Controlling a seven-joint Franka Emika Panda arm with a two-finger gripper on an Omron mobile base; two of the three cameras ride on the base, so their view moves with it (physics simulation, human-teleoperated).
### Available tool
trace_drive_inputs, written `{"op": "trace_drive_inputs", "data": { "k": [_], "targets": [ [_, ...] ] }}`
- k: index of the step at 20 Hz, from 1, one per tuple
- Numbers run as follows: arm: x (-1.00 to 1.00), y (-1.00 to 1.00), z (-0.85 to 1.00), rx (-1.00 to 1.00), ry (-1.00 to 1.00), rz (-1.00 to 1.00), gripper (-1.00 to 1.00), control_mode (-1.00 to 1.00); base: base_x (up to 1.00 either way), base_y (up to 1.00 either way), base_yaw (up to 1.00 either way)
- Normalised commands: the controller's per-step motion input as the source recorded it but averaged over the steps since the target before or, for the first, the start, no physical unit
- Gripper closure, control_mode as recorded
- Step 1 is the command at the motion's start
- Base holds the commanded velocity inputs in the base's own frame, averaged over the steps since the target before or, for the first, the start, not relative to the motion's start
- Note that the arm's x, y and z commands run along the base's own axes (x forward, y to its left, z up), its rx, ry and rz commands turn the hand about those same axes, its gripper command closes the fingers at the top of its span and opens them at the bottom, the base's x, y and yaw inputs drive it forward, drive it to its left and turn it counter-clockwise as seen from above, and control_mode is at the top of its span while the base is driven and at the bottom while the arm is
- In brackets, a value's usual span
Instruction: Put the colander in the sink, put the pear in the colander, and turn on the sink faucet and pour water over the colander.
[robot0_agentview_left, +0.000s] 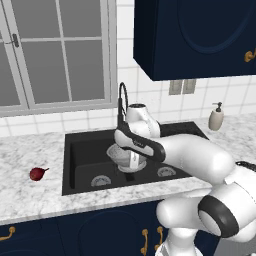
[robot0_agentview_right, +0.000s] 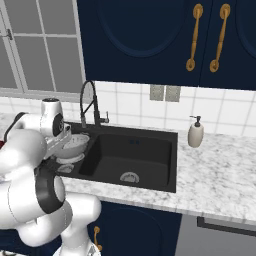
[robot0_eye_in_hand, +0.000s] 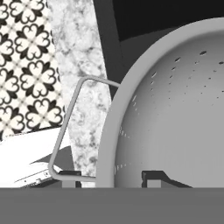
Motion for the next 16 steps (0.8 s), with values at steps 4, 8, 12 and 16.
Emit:
{"op": "trace_drive_inputs", "data": {
  "k": [4, 8, 12, 16],
  "targets": [
    [0.02, 0.72, -0.08, -0.04, 0.0, 0.05, 1.0, -1.0, 0.0, 0.0, 0.0],
    [0.16, 0.69, -0.02, -0.02, 0.0, 0.02, 1.0, -1.0, 0.0, 0.0, 0.0],
    [0.29, 0.46, -0.03, 0.0, 0.0, 0.02, 1.0, -1.0, 0.0, 0.0, 0.0],
    [0.35, 0.38, -0.15, -0.01, -0.01, 0.0, 1.0, -1.0, 0.0, 0.0, 0.0]
  ]
}}
